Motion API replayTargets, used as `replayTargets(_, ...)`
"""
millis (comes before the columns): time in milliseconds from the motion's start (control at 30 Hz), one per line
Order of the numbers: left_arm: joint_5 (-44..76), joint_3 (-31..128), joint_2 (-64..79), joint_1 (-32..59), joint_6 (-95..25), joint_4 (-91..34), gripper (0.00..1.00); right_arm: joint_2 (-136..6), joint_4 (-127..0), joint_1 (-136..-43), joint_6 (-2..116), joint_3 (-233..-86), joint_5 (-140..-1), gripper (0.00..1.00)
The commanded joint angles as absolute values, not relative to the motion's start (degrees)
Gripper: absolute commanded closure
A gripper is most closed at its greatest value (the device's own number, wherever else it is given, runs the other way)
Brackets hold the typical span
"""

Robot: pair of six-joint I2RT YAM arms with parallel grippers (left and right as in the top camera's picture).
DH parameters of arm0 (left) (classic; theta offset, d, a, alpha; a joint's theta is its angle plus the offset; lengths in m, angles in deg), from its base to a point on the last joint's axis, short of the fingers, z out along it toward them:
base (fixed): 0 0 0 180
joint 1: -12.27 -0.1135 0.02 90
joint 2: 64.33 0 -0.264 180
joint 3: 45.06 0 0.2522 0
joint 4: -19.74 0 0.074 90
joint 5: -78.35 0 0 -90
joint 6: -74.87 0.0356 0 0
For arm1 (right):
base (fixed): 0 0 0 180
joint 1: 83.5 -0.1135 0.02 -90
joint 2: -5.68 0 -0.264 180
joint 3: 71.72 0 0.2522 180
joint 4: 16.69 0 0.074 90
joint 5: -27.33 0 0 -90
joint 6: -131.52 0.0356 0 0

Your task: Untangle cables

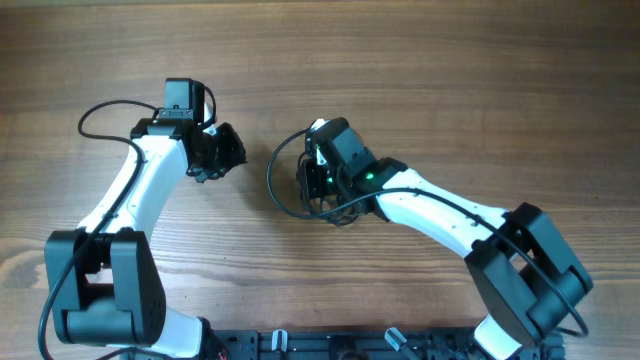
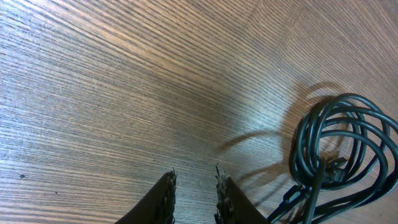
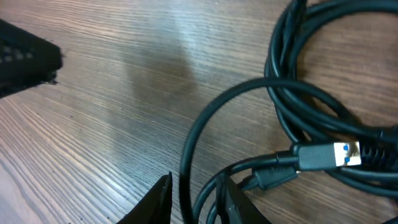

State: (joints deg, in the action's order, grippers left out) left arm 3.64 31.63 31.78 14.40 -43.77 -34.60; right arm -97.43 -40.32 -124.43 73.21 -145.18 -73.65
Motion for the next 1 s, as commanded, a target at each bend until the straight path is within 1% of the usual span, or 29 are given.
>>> replayTargets(0, 3.1, 31.15, 32.46, 14.29, -44.1, -34.71, 0.75, -100.6, -40.19, -125.02, 75.15, -144.98, -74.87, 0.8)
replayTargets(33, 3.07, 31.15, 32.46, 14.29, -44.1, -34.69, 0.75, -100.69, -40.15, -125.02, 75.15, -144.98, -75.4, 0.86)
replayTargets(67, 3.07, 31.15, 32.46, 14.29, -44.1, -34.69, 0.75, -100.71, -40.13, -125.02, 75.13, -145.0, -75.51, 0.95)
replayTargets(100, 3.07, 31.15, 32.46, 14.29, -44.1, -34.71, 0.75, -100.34, -40.0, -125.0, 75.15, -145.0, -75.73, 0.96)
replayTargets(200, 3.07, 31.15, 32.46, 14.29, -44.08, -34.86, 0.75, -97.59, -39.97, -123.93, 74.63, -145.27, -75.95, 0.96)
replayTargets(333, 3.1, 31.15, 32.46, 14.29, -43.86, -35.02, 0.73, -90.0, -39.93, -120.52, 74.85, -145.29, -78.61, 0.96)
replayTargets(433, 3.12, 31.15, 32.44, 14.29, -43.38, -35.15, 0.8, -84.73, -40.45, -116.19, 78.1, -145.27, -80.91, 0.96)
replayTargets(533, 3.34, 31.15, 32.44, 14.29, -42.48, -35.17, 0.85, -82.48, -41.46, -111.36, 78.15, -145.27, -83.64, 0.96)
replayTargets(633, 3.31, 31.15, 32.44, 14.29, -42.48, -35.13, 0.87, -83.25, -45.37, -107.38, 77.49, -144.83, -83.73, 0.96)
replayTargets(733, 3.31, 31.15, 32.46, 14.29, -42.48, -35.11, 0.87, -85.56, -49.26, -105.43, 77.47, -143.76, -81.8, 0.96)
replayTargets(967, 3.29, 31.15, 32.46, 14.29, -42.37, -35.11, 0.87, -94.74, -50.9, -104.69, 77.56, -142.53, -80.1, 0.96)
